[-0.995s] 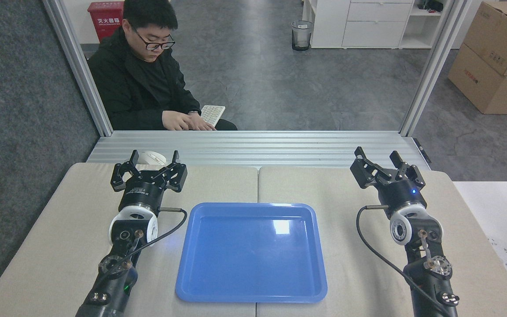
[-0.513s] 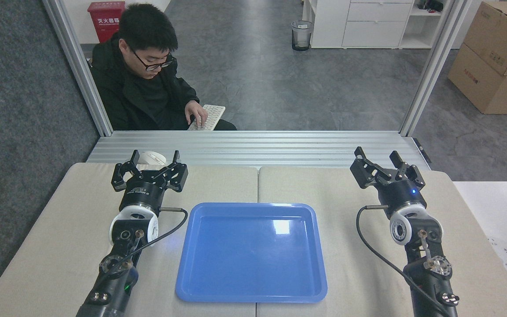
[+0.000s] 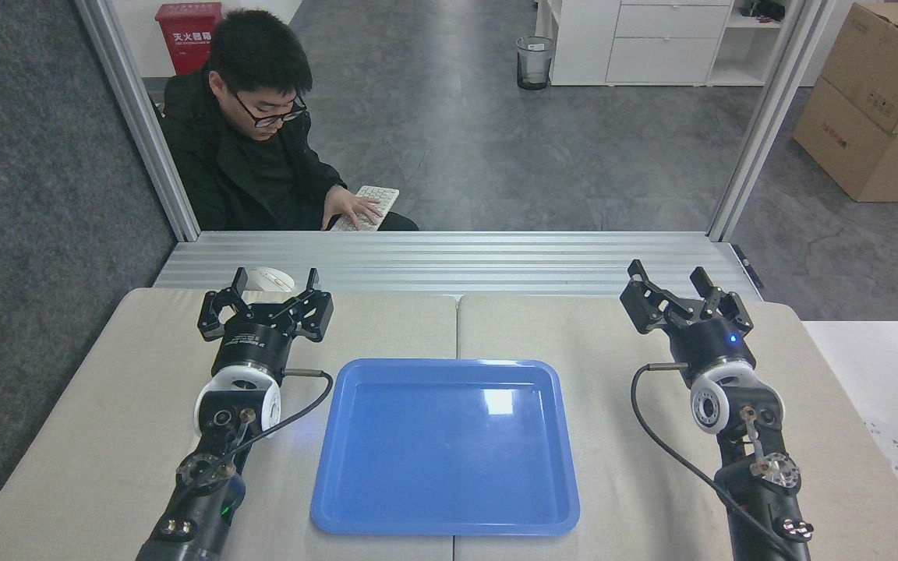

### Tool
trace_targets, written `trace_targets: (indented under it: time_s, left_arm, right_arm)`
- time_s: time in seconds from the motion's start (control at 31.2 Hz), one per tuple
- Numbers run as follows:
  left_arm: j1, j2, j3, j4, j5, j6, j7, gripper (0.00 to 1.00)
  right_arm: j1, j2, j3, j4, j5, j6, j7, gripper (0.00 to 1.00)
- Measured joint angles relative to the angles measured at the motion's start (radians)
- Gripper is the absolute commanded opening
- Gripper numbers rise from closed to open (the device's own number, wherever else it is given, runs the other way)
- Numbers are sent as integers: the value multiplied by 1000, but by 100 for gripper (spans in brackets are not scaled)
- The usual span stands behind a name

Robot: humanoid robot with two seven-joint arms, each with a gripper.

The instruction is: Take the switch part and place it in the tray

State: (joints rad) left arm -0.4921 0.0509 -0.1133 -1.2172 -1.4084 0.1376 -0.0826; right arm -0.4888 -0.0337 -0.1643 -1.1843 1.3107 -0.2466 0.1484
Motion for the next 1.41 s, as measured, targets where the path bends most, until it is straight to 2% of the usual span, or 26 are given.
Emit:
trace_targets:
  time_s: [0.83, 1.41]
  left_arm:
    - [36, 9, 7, 23, 8, 6, 14, 100]
    - [17, 61, 12, 216, 15, 8, 123, 100]
  right_arm:
    - [0, 0, -1, 0, -1, 2, 0, 100]
    - [0, 0, -1, 0, 0, 2, 0, 100]
